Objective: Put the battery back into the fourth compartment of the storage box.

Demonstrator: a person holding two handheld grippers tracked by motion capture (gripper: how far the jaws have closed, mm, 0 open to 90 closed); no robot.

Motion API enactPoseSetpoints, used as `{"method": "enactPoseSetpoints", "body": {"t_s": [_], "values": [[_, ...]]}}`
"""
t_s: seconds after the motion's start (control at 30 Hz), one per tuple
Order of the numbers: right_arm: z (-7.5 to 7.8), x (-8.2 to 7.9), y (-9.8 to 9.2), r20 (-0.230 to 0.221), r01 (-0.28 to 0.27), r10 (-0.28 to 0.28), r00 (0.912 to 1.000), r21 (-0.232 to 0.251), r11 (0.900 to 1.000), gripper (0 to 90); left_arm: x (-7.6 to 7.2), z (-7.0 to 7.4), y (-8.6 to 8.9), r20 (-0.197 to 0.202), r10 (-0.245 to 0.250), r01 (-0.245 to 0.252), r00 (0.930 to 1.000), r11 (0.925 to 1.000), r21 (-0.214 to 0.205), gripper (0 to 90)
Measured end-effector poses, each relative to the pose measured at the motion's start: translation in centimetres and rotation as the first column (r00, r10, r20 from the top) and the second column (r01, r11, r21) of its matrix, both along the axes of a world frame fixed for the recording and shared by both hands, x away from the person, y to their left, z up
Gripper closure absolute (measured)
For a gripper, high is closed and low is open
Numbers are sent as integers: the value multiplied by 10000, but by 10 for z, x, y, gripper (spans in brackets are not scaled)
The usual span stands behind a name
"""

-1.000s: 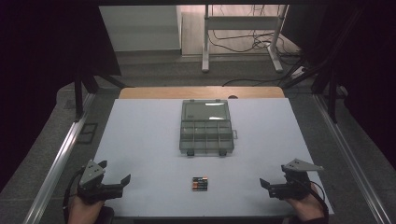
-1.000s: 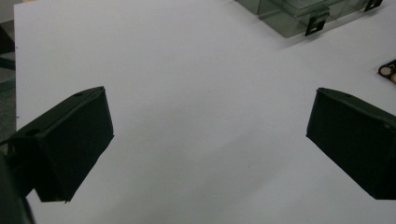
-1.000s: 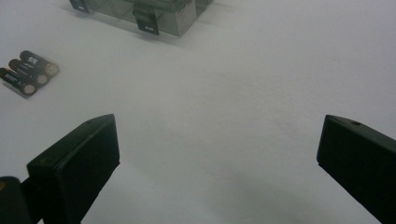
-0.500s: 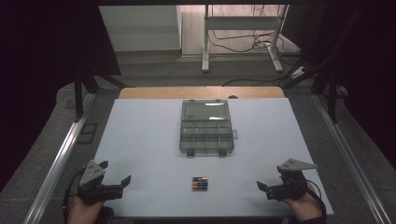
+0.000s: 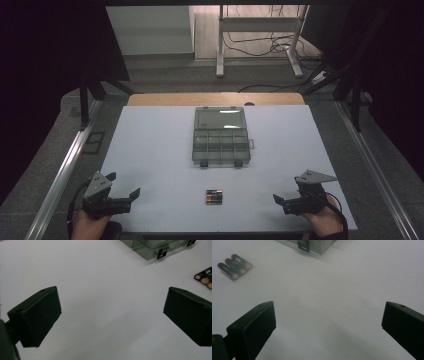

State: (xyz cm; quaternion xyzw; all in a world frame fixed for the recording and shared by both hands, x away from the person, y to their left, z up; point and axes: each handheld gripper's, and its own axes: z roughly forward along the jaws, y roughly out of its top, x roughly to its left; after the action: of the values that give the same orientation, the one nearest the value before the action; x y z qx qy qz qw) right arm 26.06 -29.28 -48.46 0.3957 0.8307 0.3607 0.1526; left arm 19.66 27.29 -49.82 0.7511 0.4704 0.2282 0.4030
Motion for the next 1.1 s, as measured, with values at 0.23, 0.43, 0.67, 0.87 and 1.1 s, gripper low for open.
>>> {"method": "enactPoseSetpoints", "body": {"t_s": [0.23, 0.43, 0.67, 0.87, 1.1], "values": [[4, 2, 6, 53, -312, 310, 9995, 288, 9991, 0, 0, 0, -1, -8, -47, 47, 10000, 10000, 4, 18], [6, 5, 16, 54, -593, 593, 9982, 107, 9982, 0, 0, 0, 0, -16, -55, 55, 10000, 10000, -23, 18], [10, 8, 29, 195, -853, 852, 9962, 10, 9964, 0, 0, 0, 0, -12, -79, 79, 10000, 10000, -33, 18], [10, 11, 48, 164, -1306, 1311, 9912, -309, 9910, 0, 0, 0, 0, -20, -101, 101, 9999, 9999, -66, 18], [7, 16, 60, 31, -1631, 1633, 9866, -384, 9859, 0, 1, 0, 1, -33, -94, 94, 10000, 9999, -116, 18]]}}
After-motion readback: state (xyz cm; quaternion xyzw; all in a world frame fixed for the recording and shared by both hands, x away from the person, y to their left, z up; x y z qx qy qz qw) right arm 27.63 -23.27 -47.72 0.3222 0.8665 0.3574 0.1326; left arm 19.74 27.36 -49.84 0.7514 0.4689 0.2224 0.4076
